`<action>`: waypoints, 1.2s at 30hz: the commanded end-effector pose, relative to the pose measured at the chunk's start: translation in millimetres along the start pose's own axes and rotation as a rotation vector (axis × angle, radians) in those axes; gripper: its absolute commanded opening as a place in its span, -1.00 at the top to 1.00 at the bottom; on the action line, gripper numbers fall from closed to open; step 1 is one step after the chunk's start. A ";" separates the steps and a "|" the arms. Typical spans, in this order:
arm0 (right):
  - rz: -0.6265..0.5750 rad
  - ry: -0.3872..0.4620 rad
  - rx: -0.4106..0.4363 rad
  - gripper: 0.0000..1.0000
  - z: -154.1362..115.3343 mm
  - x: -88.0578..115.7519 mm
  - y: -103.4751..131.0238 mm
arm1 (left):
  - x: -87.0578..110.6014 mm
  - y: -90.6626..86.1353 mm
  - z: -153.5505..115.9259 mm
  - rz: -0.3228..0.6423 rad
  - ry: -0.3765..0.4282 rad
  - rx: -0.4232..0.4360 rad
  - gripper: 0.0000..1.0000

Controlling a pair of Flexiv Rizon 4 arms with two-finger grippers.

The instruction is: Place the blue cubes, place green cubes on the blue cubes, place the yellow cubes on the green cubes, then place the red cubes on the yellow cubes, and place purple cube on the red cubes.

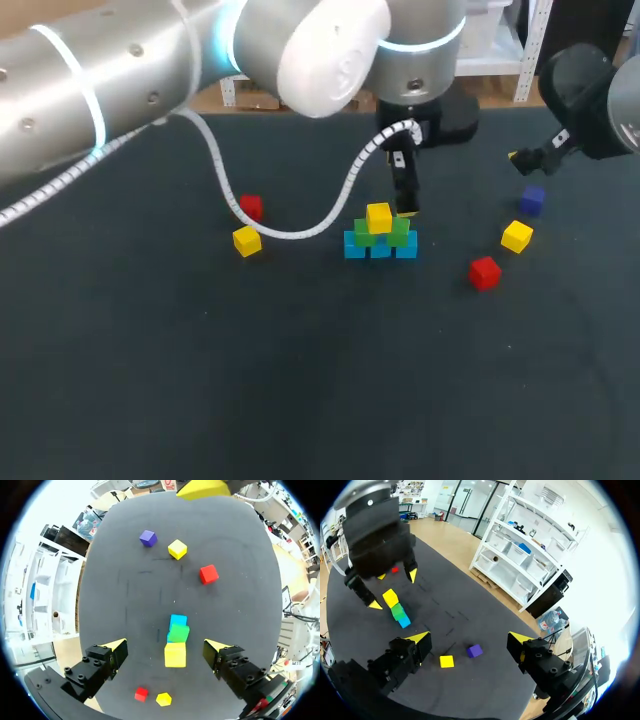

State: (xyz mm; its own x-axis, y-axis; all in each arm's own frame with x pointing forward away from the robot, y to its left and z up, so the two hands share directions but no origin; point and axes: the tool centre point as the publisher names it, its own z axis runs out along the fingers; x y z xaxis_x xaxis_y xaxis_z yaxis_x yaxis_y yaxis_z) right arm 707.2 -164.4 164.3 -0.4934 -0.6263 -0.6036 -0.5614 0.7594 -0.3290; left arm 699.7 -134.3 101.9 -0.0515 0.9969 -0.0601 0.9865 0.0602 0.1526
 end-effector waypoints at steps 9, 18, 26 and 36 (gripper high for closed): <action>0.002 -0.010 0.008 -1.00 0.4 2.4 1.5 | 23.5 -0.7 22.7 0.003 0.044 -0.026 -1.00; 0.002 -0.010 0.008 -1.00 0.4 2.4 1.5 | 21.7 0.1 31.2 0.009 0.058 -0.036 -1.00; 0.002 -0.010 0.008 -1.00 0.4 2.4 1.5 | 20.9 1.0 34.8 0.020 0.070 -0.032 -1.00; 0.002 -0.010 0.008 -1.00 0.4 2.4 1.5 | 22.2 -1.7 33.6 0.025 0.070 -0.016 0.11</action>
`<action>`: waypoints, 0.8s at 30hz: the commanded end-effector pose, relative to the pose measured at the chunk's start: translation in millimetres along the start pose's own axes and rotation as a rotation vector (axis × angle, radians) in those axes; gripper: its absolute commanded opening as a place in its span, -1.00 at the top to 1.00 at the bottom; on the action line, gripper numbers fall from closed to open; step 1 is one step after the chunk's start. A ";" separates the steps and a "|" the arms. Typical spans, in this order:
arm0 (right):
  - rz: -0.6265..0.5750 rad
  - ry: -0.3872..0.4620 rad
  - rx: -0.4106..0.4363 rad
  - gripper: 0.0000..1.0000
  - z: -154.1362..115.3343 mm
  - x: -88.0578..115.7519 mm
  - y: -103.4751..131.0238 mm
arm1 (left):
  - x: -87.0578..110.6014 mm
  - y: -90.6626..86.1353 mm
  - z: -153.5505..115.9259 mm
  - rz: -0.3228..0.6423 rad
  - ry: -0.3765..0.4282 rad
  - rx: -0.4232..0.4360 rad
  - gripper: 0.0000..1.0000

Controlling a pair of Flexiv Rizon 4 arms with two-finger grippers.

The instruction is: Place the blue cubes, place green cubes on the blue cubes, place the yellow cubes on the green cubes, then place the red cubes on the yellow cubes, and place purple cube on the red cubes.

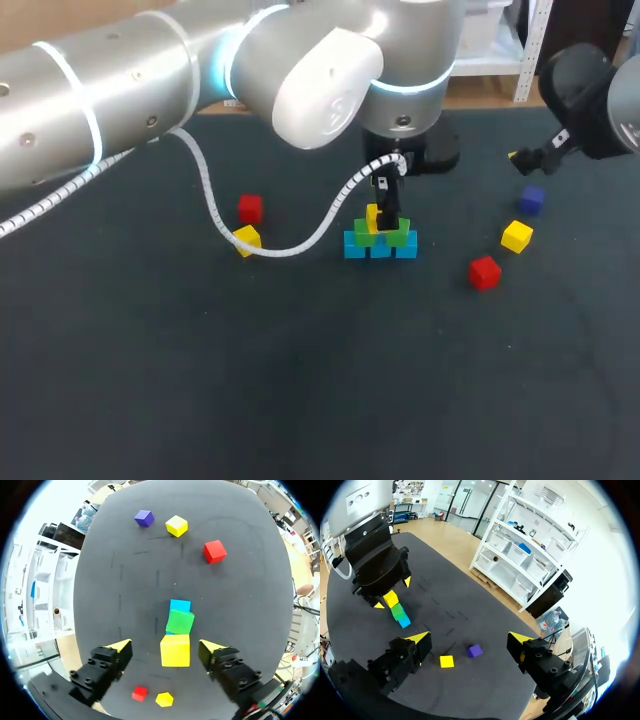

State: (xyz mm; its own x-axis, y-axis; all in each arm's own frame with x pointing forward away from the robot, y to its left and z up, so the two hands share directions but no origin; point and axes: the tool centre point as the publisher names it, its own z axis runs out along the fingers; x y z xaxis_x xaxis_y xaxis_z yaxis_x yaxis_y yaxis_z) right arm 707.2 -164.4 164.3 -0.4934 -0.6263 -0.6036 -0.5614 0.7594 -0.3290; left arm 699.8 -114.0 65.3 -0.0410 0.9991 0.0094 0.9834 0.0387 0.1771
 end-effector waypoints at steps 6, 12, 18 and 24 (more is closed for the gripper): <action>0.002 -0.010 0.008 -1.00 0.4 2.4 1.5 | 2.2 -0.1 -2.3 0.014 0.008 0.018 0.36; 0.002 -0.010 0.008 -1.00 0.4 2.4 1.5 | 3.1 -4.7 -2.6 0.032 0.008 0.036 0.33; 0.002 -0.010 0.008 -1.00 0.4 2.4 1.5 | 3.1 -7.7 -3.1 0.041 0.003 0.043 0.57; 0.002 -0.010 0.008 -1.00 0.4 2.4 1.5 | 1.4 -5.8 -8.1 0.031 -0.013 0.028 0.69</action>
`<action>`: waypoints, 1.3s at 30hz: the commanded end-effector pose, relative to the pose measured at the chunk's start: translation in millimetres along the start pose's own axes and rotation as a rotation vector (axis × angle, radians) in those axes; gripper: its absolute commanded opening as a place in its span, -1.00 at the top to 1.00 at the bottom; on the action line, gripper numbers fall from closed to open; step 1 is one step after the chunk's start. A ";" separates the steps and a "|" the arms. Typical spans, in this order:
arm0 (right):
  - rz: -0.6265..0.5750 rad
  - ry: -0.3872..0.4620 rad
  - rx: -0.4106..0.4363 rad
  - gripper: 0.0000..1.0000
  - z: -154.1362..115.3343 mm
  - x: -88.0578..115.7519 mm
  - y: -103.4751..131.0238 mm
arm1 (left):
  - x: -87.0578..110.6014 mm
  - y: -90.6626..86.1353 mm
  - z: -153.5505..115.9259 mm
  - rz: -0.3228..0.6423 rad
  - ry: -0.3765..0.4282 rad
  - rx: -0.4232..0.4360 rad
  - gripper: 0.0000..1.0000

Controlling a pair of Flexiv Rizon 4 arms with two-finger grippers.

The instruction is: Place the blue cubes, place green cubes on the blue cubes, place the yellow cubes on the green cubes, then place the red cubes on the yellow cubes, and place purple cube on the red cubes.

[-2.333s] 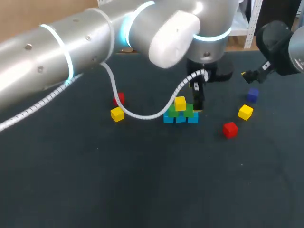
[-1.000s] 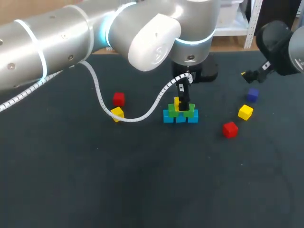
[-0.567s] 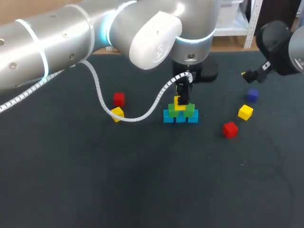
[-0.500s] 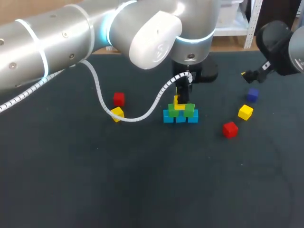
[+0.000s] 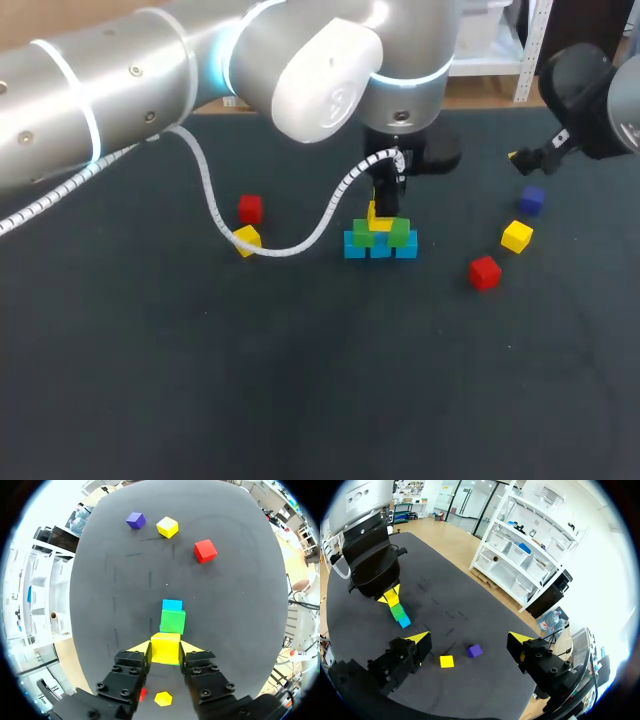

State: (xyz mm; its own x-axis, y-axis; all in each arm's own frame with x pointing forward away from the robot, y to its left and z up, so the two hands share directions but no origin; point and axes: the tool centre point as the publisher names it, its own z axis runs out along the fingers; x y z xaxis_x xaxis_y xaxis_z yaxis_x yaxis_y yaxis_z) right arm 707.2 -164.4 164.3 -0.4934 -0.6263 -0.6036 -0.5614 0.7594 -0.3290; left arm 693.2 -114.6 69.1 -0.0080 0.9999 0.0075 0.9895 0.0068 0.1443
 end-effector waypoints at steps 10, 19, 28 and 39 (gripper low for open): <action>0.002 -0.010 0.008 -1.00 0.4 2.4 1.5 | 0.1 -1.9 -2.9 0.002 -0.015 -0.016 0.73; 0.002 -0.010 0.008 -1.00 0.4 2.4 1.5 | 0.4 -1.8 3.9 -0.010 -0.013 -0.016 0.60; 0.002 -0.010 0.008 -1.00 0.4 2.4 1.5 | -1.4 -0.4 3.5 -0.013 -0.020 -0.021 0.51; 0.002 -0.010 0.008 -1.00 0.4 2.4 1.5 | -1.6 0.9 -0.3 -0.016 -0.032 -0.032 0.57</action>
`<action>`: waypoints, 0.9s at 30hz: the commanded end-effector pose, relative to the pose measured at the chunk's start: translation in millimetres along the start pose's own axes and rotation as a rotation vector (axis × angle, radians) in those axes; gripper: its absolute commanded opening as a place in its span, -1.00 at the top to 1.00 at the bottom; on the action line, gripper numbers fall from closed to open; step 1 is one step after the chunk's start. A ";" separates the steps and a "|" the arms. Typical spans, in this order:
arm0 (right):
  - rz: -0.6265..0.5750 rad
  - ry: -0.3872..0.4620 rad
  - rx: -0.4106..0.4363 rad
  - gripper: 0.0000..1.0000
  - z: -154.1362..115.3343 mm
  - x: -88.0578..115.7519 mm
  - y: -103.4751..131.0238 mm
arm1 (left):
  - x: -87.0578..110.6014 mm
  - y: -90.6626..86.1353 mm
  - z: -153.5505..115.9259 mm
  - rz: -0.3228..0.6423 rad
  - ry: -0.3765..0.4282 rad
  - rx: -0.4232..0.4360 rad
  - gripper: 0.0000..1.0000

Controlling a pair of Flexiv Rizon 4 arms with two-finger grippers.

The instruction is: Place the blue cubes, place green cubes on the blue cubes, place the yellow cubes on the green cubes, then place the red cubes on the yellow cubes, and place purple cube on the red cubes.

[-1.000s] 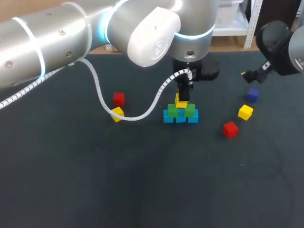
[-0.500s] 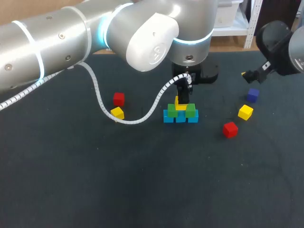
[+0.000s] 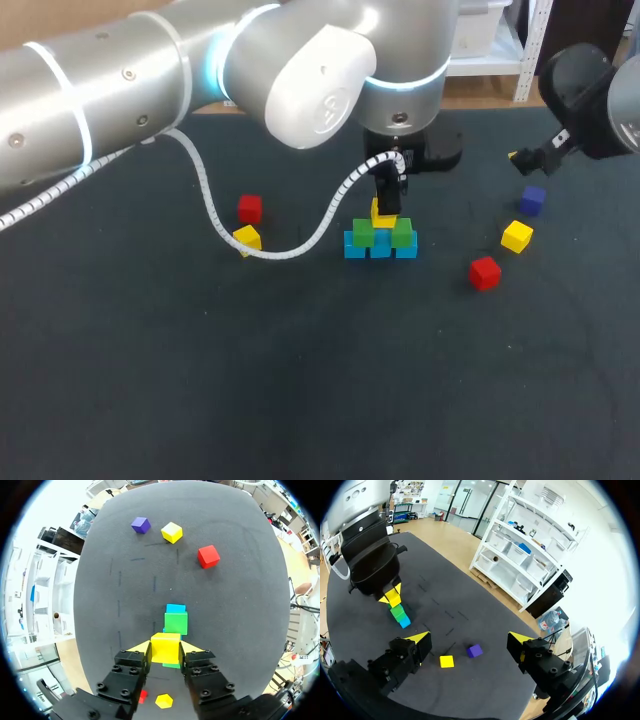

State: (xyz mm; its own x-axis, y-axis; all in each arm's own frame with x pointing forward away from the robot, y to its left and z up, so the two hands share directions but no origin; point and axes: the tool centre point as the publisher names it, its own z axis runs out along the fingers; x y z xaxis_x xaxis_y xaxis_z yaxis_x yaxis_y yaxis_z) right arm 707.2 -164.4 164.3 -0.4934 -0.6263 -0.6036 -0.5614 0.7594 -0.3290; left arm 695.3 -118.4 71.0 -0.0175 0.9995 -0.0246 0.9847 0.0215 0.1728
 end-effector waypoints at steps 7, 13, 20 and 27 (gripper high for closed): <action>0.002 -0.010 0.008 -1.00 0.4 2.4 1.5 | 3.2 -2.9 3.7 -0.007 -0.008 0.002 0.55; 0.002 -0.010 0.008 -1.00 0.4 2.4 1.5 | 3.1 -3.8 4.2 -0.008 -0.014 0.003 0.55; 0.002 -0.010 0.008 -1.00 0.4 2.4 1.5 | -3.4 -7.6 -1.2 0.004 -0.030 0.000 0.55; 0.002 -0.010 0.008 -1.00 0.4 2.4 1.5 | -11.4 -13.7 -1.2 0.026 -0.036 0.001 0.55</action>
State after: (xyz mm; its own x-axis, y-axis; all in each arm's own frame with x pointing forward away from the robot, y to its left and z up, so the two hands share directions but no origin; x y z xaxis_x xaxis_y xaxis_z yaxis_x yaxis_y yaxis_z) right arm 707.2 -164.4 164.3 -0.4934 -0.6263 -0.6036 -0.5614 0.7594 -0.3290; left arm 683.8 -128.9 71.4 0.0105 0.9984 -0.0556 0.9853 -0.0009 0.1706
